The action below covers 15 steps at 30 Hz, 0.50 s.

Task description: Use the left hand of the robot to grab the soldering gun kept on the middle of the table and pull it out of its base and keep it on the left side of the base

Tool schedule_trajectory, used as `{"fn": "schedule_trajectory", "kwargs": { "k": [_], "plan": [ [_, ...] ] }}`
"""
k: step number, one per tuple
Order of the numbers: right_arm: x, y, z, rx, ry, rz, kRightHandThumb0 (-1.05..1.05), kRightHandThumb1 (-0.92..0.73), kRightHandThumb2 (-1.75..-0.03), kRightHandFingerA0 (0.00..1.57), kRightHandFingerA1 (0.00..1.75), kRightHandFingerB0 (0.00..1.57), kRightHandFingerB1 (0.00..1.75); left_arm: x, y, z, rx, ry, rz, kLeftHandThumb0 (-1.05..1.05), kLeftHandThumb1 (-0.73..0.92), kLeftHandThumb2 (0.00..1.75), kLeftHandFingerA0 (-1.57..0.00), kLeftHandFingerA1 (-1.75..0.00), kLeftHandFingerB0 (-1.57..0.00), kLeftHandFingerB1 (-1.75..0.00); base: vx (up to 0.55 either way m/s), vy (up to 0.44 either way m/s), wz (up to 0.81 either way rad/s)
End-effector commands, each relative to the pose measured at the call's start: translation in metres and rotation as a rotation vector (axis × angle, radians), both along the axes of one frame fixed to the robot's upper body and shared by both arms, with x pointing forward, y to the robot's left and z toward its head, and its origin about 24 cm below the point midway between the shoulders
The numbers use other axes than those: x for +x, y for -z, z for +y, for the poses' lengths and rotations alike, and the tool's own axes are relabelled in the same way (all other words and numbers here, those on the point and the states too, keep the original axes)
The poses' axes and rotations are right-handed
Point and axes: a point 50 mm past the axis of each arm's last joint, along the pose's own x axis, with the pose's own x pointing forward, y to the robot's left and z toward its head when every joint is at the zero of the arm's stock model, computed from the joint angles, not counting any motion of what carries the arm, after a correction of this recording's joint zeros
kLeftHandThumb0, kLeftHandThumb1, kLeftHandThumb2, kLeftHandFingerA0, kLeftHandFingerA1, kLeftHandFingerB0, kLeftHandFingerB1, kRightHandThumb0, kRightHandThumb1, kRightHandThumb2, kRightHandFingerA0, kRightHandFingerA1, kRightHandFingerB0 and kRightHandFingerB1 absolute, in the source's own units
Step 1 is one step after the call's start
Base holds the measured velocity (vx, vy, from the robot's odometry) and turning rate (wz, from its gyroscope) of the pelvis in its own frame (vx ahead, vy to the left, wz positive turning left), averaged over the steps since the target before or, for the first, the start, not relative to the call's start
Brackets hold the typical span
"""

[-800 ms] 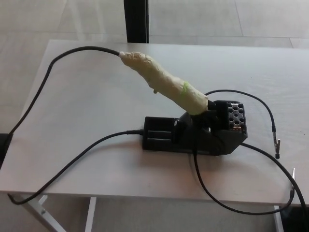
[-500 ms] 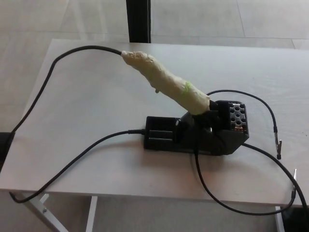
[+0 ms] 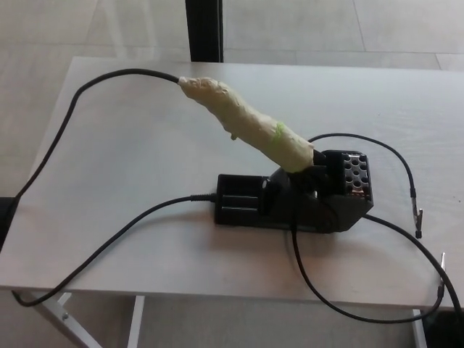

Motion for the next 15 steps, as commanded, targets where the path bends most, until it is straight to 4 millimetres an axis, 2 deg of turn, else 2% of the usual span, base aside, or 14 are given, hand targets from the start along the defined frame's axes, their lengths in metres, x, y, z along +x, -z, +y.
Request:
{"fn": "schedule_trajectory", "kwargs": {
  "k": [1,2,3,4,5,6,7,8,9,10,11,12,14,15],
  "plan": [
    [-0.001,-0.013,-0.011,-0.035,0.008,-0.065,-1.05,-0.53,-0.96,0.75,1.40,0.05,1.48,0.049,-0.077,-0.066,0.331,0.320,-0.016,-0.58,0.62,0.89,-0.25,-0.54,-0.17,-0.46,0.00,0.000,0.00],
    [-0.001,-0.013,-0.011,-0.038,0.004,-0.060,-1.04,-0.53,-0.97,0.75,1.40,0.04,1.49,0.054,-0.080,-0.077,0.390,0.358,-0.008,-0.60,0.61,0.89,-0.25,-0.54,-0.18,-0.46,0.00,0.000,0.00],
    [-0.002,-0.014,-0.012,-0.041,-0.001,-0.057,-1.04,-0.61,-0.84,0.69,1.45,0.08,1.41,0.059,-0.083,-0.087,0.435,0.397,-0.007,-0.57,0.76,0.61,-0.35,-0.49,-0.24,-0.36,0.00,0.000,0.00],
    [-0.002,-0.014,-0.012,-0.041,-0.002,-0.057,-1.04,-0.61,-0.84,0.69,1.45,0.08,1.41,0.060,-0.084,-0.091,0.448,0.409,-0.006,-0.57,0.76,0.61,-0.35,-0.49,-0.24,-0.36,0.00,0.000,0.00],
    [-0.002,-0.014,-0.012,-0.038,0.000,-0.062,-1.05,-0.47,-1.20,0.77,1.23,0.31,1.03,0.063,-0.086,-0.098,0.472,0.438,-0.017,-0.58,0.73,0.61,-0.38,-0.52,-0.25,-0.38,0.00,0.000,0.00],
    [-0.003,-0.012,-0.011,-0.038,0.013,-0.056,-1.05,-0.47,-1.21,0.78,1.22,0.33,1.06,0.070,-0.091,-0.121,0.575,0.504,-0.020,-0.59,0.74,0.62,-0.40,-0.52,-0.30,-0.41,0.00,0.000,0.00],
    [-0.003,-0.012,-0.011,-0.037,0.015,-0.056,-1.04,-0.46,-1.22,0.83,1.24,0.27,1.02,0.072,-0.092,-0.131,0.636,0.540,-0.019,-0.60,0.76,0.62,-0.39,-0.53,-0.30,-0.41,0.00,0.000,0.00],
    [-0.004,-0.012,-0.012,-0.042,0.011,-0.047,-1.02,-0.47,-1.21,0.83,1.22,0.27,1.00,0.074,-0.092,-0.142,0.676,0.582,-0.019,-0.60,0.75,0.62,-0.40,-0.53,-0.31,-0.41,0.00,0.000,0.00],
    [-0.004,-0.013,-0.012,-0.044,0.010,-0.046,-1.02,-0.47,-1.21,0.83,1.22,0.27,1.00,0.075,-0.091,-0.143,0.678,0.585,-0.017,-0.60,0.75,0.62,-0.40,-0.53,-0.31,-0.41,0.00,0.000,0.00],
    [-0.005,-0.013,-0.012,-0.037,0.016,-0.051,-1.01,-0.47,-1.20,0.83,1.21,0.27,0.98,0.077,-0.089,-0.156,0.702,0.622,-0.021,-0.59,0.73,0.62,-0.42,-0.54,-0.33,-0.42,0.00,0.000,0.00],
    [-0.005,-0.013,-0.012,-0.028,0.017,-0.061,-1.01,-0.60,-0.81,0.65,1.42,0.10,1.36,0.079,-0.087,-0.168,0.704,0.657,-0.017,-0.59,0.73,0.62,-0.41,-0.54,-0.34,-0.41,0.00,0.000,0.00],
    [-0.005,-0.013,-0.013,-0.028,0.019,-0.057,-1.00,-0.47,-1.20,0.81,1.21,0.27,0.98,0.081,-0.086,-0.177,0.696,0.684,0.005,-0.63,0.69,0.64,-0.37,-0.51,-0.31,-0.40,0.00,0.000,0.00],
    [-0.005,-0.014,-0.014,-0.038,0.014,-0.050,-1.02,-0.47,-1.21,0.83,1.21,0.27,1.00,0.082,-0.085,-0.183,0.701,0.707,0.016,-0.63,0.70,0.64,-0.37,-0.52,-0.31,-0.41,0.00,0.000,0.00],
    [-0.003,-0.016,-0.014,-0.040,0.015,-0.057,-1.04,-0.45,-1.22,0.90,1.28,0.22,0.99,0.083,-0.081,-0.198,0.729,0.775,0.016,-0.64,0.57,1.01,-0.39,-0.63,-0.20,-0.50,0.00,0.000,0.00]
  ]
}}
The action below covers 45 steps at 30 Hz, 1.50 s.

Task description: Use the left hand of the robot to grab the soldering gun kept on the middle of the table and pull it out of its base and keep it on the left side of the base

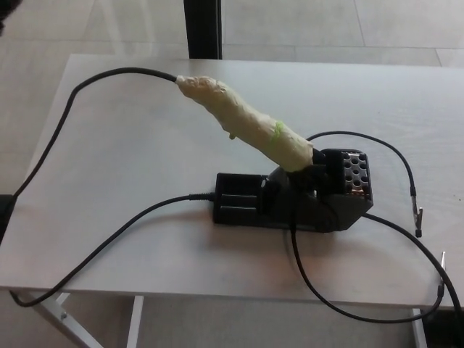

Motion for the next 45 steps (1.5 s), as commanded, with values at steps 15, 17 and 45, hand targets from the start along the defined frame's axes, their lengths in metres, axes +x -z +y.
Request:
{"fn": "schedule_trajectory", "kwargs": {
  "k": [15,17,45],
  "plan": [
    [0.002,-0.022,-0.017,-0.074,-0.016,-0.060,-1.03,-0.47,-1.22,0.83,1.22,0.27,1.01,-0.001,0.015,-0.137,0.529,0.508,-0.017,-0.57,0.72,0.62,-0.42,-0.56,-0.41,-0.43,0.00,0.000,0.00],
    [0.003,-0.022,-0.017,-0.062,0.000,-0.075,-1.02,-0.45,-1.21,0.83,1.23,0.29,1.02,-0.001,0.016,-0.140,0.542,0.512,-0.012,-0.59,0.73,0.63,-0.40,-0.53,-0.40,-0.42,0.00,0.000,0.00],
    [0.004,-0.025,-0.019,-0.058,-0.008,-0.077,-1.04,-0.44,-1.23,0.92,1.28,0.21,0.99,-0.012,0.026,-0.168,0.621,0.691,0.042,-0.74,0.89,0.66,-0.41,-0.54,-0.35,-0.42,0.00,0.000,0.00]
  ]
}}
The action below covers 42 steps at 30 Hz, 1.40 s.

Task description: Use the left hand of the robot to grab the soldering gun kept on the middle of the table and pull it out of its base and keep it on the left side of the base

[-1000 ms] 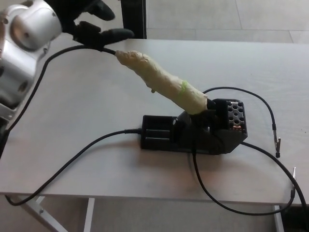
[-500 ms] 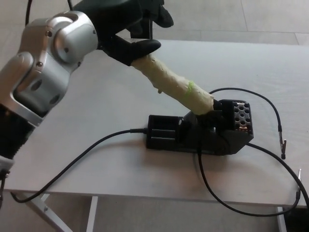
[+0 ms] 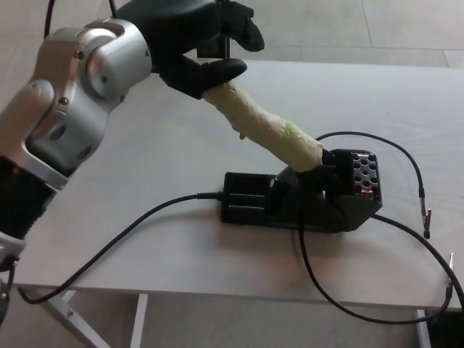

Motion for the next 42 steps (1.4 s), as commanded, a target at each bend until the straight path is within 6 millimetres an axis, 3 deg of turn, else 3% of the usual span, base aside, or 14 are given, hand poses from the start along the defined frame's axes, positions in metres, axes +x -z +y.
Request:
{"fn": "schedule_trajectory", "kwargs": {
  "k": [1,3,5,10,12,22,23,24,25,27,29,31,34,42],
  "plan": [
    [0.005,-0.015,-0.009,-0.044,-0.006,-0.044,-1.05,-0.54,-0.91,0.80,1.40,0.11,1.45,-0.006,-0.003,-0.013,0.044,0.076,0.077,-0.73,0.89,0.66,-0.46,-0.58,-0.35,-0.42,0.00,0.000,0.00],
    [0.005,-0.016,-0.010,-0.046,-0.009,-0.055,-1.05,-0.45,-1.22,0.84,1.25,0.33,1.07,-0.007,-0.011,-0.016,0.018,0.089,0.052,-0.73,0.70,1.09,-0.45,-0.69,-0.31,-0.56,0.00,0.000,0.00],
    [0.005,-0.016,-0.010,-0.047,-0.011,-0.051,-1.01,-0.45,-1.23,0.89,1.24,0.27,1.01,-0.008,-0.015,-0.017,0.016,0.093,0.045,-0.73,0.90,0.67,-0.50,-0.68,-0.37,-0.46,0.00,0.000,0.00],
    [0.004,-0.015,-0.010,-0.059,-0.015,-0.030,-1.01,-0.46,-1.22,0.88,1.23,0.27,1.00,-0.012,-0.033,-0.025,0.035,0.129,0.010,-0.77,0.92,0.68,-0.52,-0.69,-0.37,-0.48,0.00,0.000,0.00],
    [0.005,-0.016,-0.010,-0.063,-0.016,-0.028,-1.05,-0.52,-0.97,0.81,1.37,0.08,1.50,-0.013,-0.037,-0.028,0.025,0.141,0.009,-0.70,0.88,0.66,-0.57,-0.65,-0.41,-0.46,0.00,0.000,0.00],
    [0.007,-0.018,-0.010,-0.055,-0.021,-0.048,-1.05,-0.45,-1.25,0.94,1.29,0.25,1.03,-0.021,-0.024,-0.026,0.054,0.161,0.041,-0.76,0.92,0.67,-0.51,-0.63,-0.41,-0.47,0.00,0.000,0.00],
    [0.008,-0.018,-0.010,-0.060,-0.027,-0.043,-1.05,-0.56,-0.90,0.82,1.39,0.12,1.45,-0.021,-0.020,-0.025,0.061,0.162,0.049,-0.79,0.92,0.67,-0.49,-0.63,-0.41,-0.48,0.00,0.000,0.00],
    [0.008,-0.018,-0.010,-0.054,-0.033,-0.053,-1.02,-0.46,-1.23,0.85,1.23,0.33,1.05,-0.021,-0.015,-0.023,0.067,0.169,0.050,-0.81,0.92,0.68,-0.52,-0.64,-0.41,-0.49,0.00,0.000,0.00],
    [0.009,-0.019,-0.010,-0.063,-0.033,-0.045,-1.05,-0.57,-0.89,0.81,1.40,0.13,1.45,-0.023,-0.011,-0.021,0.083,0.168,0.056,-0.78,0.91,0.67,-0.51,-0.64,-0.41,-0.49,0.00,0.000,0.00],
    [0.011,-0.019,-0.010,-0.055,-0.022,-0.056,-1.05,-0.47,-1.25,0.85,1.23,0.30,1.04,-0.024,-0.004,-0.016,0.114,0.150,0.081,-0.78,0.91,0.67,-0.51,-0.66,-0.41,-0.48,0.00,0.000,0.00],
    [0.011,-0.018,-0.010,-0.055,-0.016,-0.053,-1.05,-0.52,-0.96,0.82,1.39,0.14,1.51,-0.025,-0.002,-0.014,0.143,0.147,0.085,-0.78,0.92,0.67,-0.52,-0.65,-0.40,-0.46,0.00,0.000,0.00],
    [0.013,-0.019,-0.010,-0.052,-0.015,-0.062,-1.05,-0.43,-1.23,0.86,1.26,0.33,1.09,-0.026,0.003,-0.010,0.220,0.145,0.055,-0.79,0.92,0.68,-0.48,-0.60,-0.39,-0.45,0.00,0.000,0.00],
    [0.014,-0.020,-0.009,-0.057,-0.023,-0.058,-1.05,-0.52,-0.94,0.87,1.37,0.14,1.53,-0.028,0.006,-0.008,0.297,0.156,0.014,-0.76,0.92,0.69,-0.45,-0.55,-0.40,-0.44,0.00,0.000,0.00],
    [0.016,-0.021,-0.009,-0.061,-0.037,-0.059,-1.05,-0.52,-0.93,0.79,1.39,0.13,1.50,-0.031,0.014,-0.005,0.452,0.195,-0.073,-0.71,0.92,0.67,-0.46,-0.54,-0.42,-0.44,0.00,0.000,0.00]
  ]
}}
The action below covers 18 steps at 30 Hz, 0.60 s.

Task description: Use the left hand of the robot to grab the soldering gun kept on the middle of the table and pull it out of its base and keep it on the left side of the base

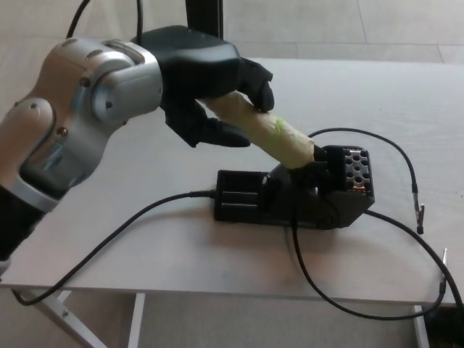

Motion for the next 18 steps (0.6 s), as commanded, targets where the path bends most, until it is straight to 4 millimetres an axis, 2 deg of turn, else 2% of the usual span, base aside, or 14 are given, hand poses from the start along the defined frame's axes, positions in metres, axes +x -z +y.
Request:
{"fn": "schedule_trajectory", "kwargs": {
  "k": [1,3,4,5,6,7,12,13,14,15,16,18],
  "plan": [
    [0.009,-0.016,-0.008,-0.052,-0.022,-0.045,-1.05,-0.45,-1.23,0.85,1.25,0.36,1.10,-0.003,0.006,0.003,0.140,0.051,-0.113,-0.72,0.90,0.67,-0.47,-0.54,-0.42,-0.43,0.00,0.000,0.00],
    [0.010,-0.016,-0.008,-0.036,-0.013,-0.063,-1.05,-0.42,-1.21,0.86,1.27,0.36,1.10,-0.002,0.007,0.004,0.134,0.049,-0.120,-0.71,0.89,0.66,-0.48,-0.53,-0.41,-0.43,0.00,0.000,0.00],
    [0.010,-0.016,-0.008,-0.026,-0.001,-0.076,-1.05,-0.53,-0.85,0.75,1.44,0.17,1.49,-0.002,0.008,0.004,0.132,0.051,-0.128,-0.71,0.87,0.66,-0.49,-0.54,-0.41,-0.44,0.00,0.000,0.00],
    [0.010,-0.016,-0.008,-0.021,0.005,-0.083,-1.05,-0.41,-1.22,0.89,1.29,0.33,1.10,-0.002,0.008,0.004,0.135,0.051,-0.134,-0.70,0.87,0.66,-0.47,-0.53,-0.39,-0.43,0.00,0.000,0.00],
    [0.010,-0.016,-0.008,-0.021,0.006,-0.083,-1.05,-0.41,-1.22,0.89,1.29,0.33,1.10,-0.002,0.009,0.004,0.137,0.051,-0.135,-0.70,0.87,0.66,-0.47,-0.53,-0.39,-0.43,0.00,0.000,0.00],
    [0.010,-0.017,-0.008,-0.031,0.004,-0.075,-1.05,-0.48,-0.96,0.88,1.39,0.16,1.52,-0.002,0.009,0.004,0.144,0.053,-0.141,-0.70,0.86,0.67,-0.47,-0.53,-0.39,-0.43,0.00,0.000,0.00],
    [0.010,-0.016,-0.008,-0.038,-0.005,-0.065,-1.05,-0.50,-0.94,0.91,1.35,0.17,1.51,-0.002,0.011,0.003,0.131,0.061,-0.139,-0.69,0.88,0.66,-0.48,-0.52,-0.40,-0.42,0.00,0.000,0.00],
    [0.010,-0.016,-0.008,-0.038,0.004,-0.065,-1.05,-0.52,-0.90,0.92,1.37,0.23,1.47,-0.003,0.012,0.002,0.108,0.076,-0.149,-0.69,0.89,0.66,-0.51,-0.51,-0.42,-0.42,0.00,0.000,0.00],
    [0.010,-0.016,-0.008,-0.042,-0.001,-0.057,-1.05,-0.51,-0.94,0.92,1.33,0.17,1.50,-0.002,0.013,0.002,0.101,0.079,-0.147,-0.69,0.90,0.67,-0.51,-0.52,-0.41,-0.42,0.00,0.000,0.00],
    [0.010,-0.018,-0.009,-0.040,-0.001,-0.068,-1.05,-0.50,-0.94,0.90,1.36,0.17,1.50,-0.002,0.016,0.000,0.067,0.095,-0.160,-0.69,0.89,0.67,-0.56,-0.58,-0.42,-0.44,0.00,0.000,0.00],
    [0.010,-0.018,-0.009,-0.046,-0.007,-0.063,-1.05,-0.54,-0.90,0.91,1.38,0.24,1.45,-0.002,0.017,0.000,0.057,0.096,-0.158,-0.67,0.87,0.65,-0.64,-0.72,-0.46,-0.48,0.00,0.000,0.00],
    [0.010,-0.018,-0.009,-0.043,-0.005,-0.067,-1.05,-0.54,-0.91,0.92,1.38,0.23,1.44,-0.003,0.018,-0.001,0.058,0.095,-0.154,-0.65,0.85,0.64,-0.66,-0.69,-0.43,-0.46,0.00,0.000,0.00]
  ]
}}
